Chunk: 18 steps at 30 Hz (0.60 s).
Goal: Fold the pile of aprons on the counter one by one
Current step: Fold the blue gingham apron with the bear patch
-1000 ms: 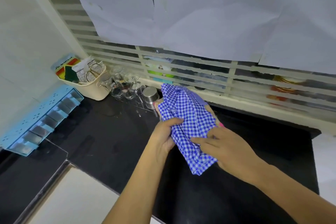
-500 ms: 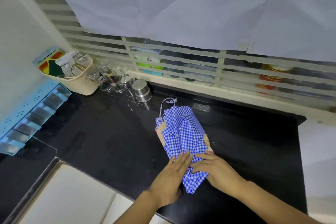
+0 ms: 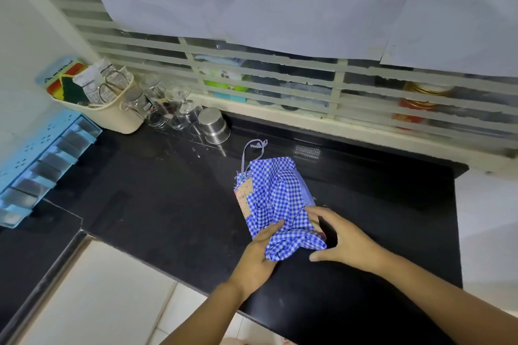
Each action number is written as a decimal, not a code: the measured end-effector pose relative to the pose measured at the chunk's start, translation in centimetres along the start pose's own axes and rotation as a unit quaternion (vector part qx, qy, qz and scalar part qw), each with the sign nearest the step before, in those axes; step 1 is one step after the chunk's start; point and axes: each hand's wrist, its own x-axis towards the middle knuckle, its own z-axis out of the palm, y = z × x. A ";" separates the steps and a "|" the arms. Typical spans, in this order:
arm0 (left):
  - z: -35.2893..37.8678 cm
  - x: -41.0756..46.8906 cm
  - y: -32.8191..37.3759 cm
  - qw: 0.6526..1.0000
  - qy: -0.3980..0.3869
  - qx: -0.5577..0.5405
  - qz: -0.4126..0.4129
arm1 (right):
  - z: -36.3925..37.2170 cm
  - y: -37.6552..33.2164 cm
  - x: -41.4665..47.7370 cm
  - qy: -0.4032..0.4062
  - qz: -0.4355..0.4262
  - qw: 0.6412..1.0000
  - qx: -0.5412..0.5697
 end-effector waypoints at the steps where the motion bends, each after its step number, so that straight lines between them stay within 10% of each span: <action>1: 0.0 0.0 0.1 1.000 0.003 -0.004 0.008 | 0.2 0.5 0.1 -0.020 -0.004 1.000 -0.004; 5: 0.0 -0.2 0.1 0.999 0.005 0.007 0.039 | 2.3 1.3 0.9 -0.082 -0.026 0.996 -0.032; 11: 0.0 0.0 -0.7 0.925 0.081 0.304 0.213 | 1.7 0.3 2.9 -0.126 -0.015 0.991 -0.042; 15: -0.4 -0.7 1.0 0.998 0.036 0.026 0.054 | 0.9 0.1 3.4 -0.138 0.033 0.988 0.066; 18: -0.7 -0.5 2.4 0.989 0.075 -0.122 -0.044 | 0.7 -0.8 3.5 -0.093 0.064 0.978 0.178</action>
